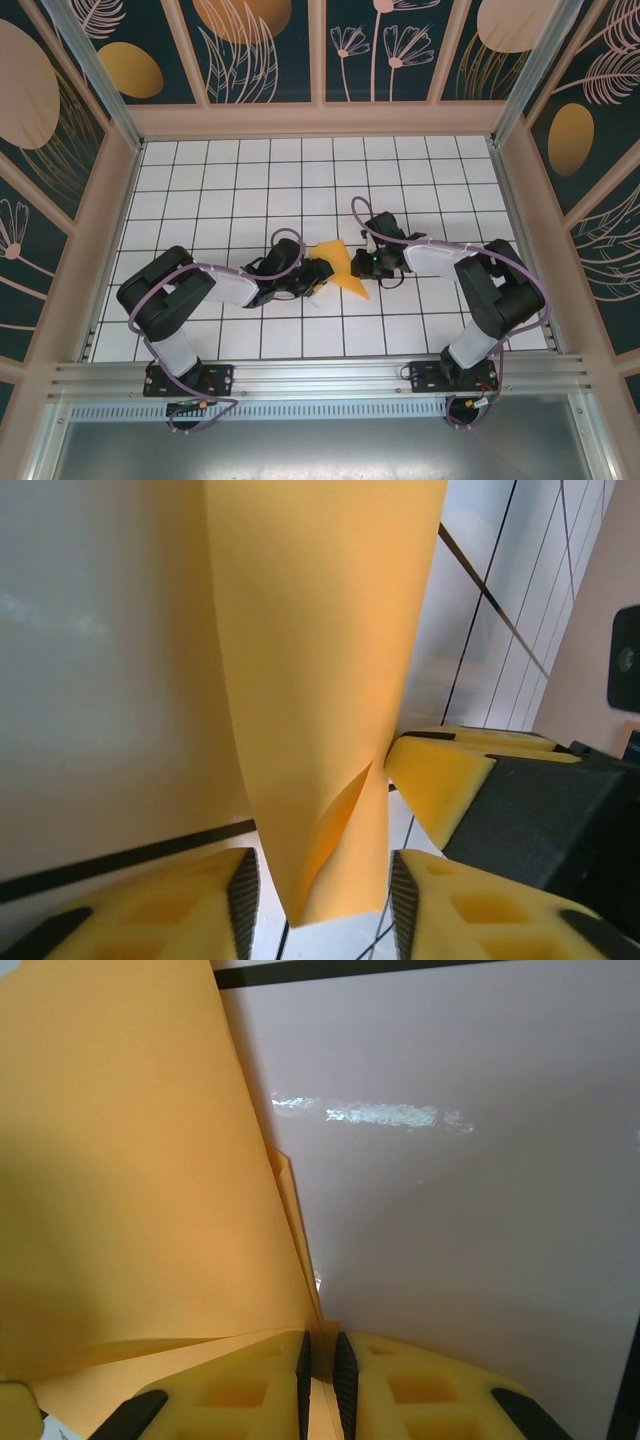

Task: Fold a paper plane with a square sheet of paper (pick it up from the middle)
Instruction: Fold the wing for the fifth time at the center of the table.

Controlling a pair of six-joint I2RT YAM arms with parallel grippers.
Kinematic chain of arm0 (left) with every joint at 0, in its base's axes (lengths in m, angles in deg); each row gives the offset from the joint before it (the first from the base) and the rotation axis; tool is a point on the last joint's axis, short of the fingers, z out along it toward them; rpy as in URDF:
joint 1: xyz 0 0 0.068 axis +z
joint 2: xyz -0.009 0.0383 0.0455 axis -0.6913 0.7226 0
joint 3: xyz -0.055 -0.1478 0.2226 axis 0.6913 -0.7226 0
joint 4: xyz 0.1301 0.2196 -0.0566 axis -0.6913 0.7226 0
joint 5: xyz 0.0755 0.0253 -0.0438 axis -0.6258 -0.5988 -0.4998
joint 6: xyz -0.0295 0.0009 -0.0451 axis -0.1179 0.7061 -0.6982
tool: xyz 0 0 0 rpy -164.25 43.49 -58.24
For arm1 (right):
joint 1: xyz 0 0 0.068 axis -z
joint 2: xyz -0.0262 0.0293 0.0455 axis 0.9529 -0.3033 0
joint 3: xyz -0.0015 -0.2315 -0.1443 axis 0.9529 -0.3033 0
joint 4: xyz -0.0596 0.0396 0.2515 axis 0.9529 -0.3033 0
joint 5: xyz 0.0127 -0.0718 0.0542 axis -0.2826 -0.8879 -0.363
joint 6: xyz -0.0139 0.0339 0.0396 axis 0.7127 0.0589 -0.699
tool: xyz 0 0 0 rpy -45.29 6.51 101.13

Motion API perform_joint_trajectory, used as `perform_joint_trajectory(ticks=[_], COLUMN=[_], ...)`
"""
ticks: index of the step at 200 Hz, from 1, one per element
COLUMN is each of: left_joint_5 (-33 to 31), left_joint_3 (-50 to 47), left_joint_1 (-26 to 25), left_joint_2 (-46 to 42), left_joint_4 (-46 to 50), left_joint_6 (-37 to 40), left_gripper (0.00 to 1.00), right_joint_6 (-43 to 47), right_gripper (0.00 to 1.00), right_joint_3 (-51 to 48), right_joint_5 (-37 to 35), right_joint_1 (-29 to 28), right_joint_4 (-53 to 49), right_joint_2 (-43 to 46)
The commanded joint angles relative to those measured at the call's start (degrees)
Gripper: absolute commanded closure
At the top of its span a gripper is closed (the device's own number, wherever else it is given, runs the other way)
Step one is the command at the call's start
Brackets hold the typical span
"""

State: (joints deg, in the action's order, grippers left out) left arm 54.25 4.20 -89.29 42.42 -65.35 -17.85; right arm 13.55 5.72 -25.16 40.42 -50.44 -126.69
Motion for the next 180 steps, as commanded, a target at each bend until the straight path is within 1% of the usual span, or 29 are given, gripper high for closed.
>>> perform_joint_trajectory(ticks=[1, 14, 27, 38, 54, 66, 76, 86, 104, 133, 167, 180], left_joint_5=[0.6, 0.8, 0.3, 0.2, 0.4, 0.5, 0.4, 0.3, 0.4, 0.6, 0.7, 0.7], left_joint_3=[2.3, 3.1, 3.3, 3.3, 2.9, 3.0, 2.9, 3.1, 3.8, 4.4, 5.4, 6.3], left_joint_1=[-0.3, -0.3, -0.3, -0.3, -0.3, -0.3, -0.3, -0.3, -0.3, -0.3, -0.2, -0.2], left_joint_2=[2.0, 2.4, 2.3, 2.3, 2.6, 2.6, 2.6, 2.5, 2.8, 2.9, 2.7, 2.6], left_joint_4=[-5.4, -5.4, -5.1, -4.9, -4.9, -4.4, -4.0, -3.5, -2.7, -1.8, -0.2, 1.6], left_joint_6=[-2.0, -2.0, -1.9, -2.0, -2.3, -2.3, -2.2, -2.0, -1.9, -1.9, -1.6, -1.0], left_gripper=[0.68, 0.75, 0.81, 0.88, 0.94, 0.96, 1.0, 1.0, 1.0, 1.0, 1.0, 1.0], right_joint_6=[-0.6, -0.3, 0.1, 0.5, 1.6, 2.6, 3.6, 5.1, 7.0, 10.4, 12.7, 13.1], right_gripper=[0.79, 0.79, 0.78, 0.78, 0.75, 0.73, 0.7, 0.68, 0.65, 0.62, 0.6, 0.6], right_joint_3=[-0.5, -0.3, -0.2, -0.1, 0.3, 0.8, 1.1, 1.0, 0.8, -1.3, -1.1, -1.4], right_joint_5=[-1.8, -1.7, -1.0, -0.7, -1.4, -2.6, -4.0, -4.7, -8.2, -11.8, -17.9, -18.4], right_joint_1=[-0.2, -0.2, -0.3, -0.3, -0.3, -0.3, -0.3, -0.4, -1.2, -5.4, -12.3, -13.9], right_joint_4=[-0.8, -0.8, -0.2, 0.2, 0.1, -0.4, -1.1, -1.4, -2.7, -1.1, -2.8, -3.0], right_joint_2=[-2.3, -2.1, -1.8, -1.1, 0.3, 1.6, 3.2, 5.1, 8.5, 13.6, 12.7, 12.1])
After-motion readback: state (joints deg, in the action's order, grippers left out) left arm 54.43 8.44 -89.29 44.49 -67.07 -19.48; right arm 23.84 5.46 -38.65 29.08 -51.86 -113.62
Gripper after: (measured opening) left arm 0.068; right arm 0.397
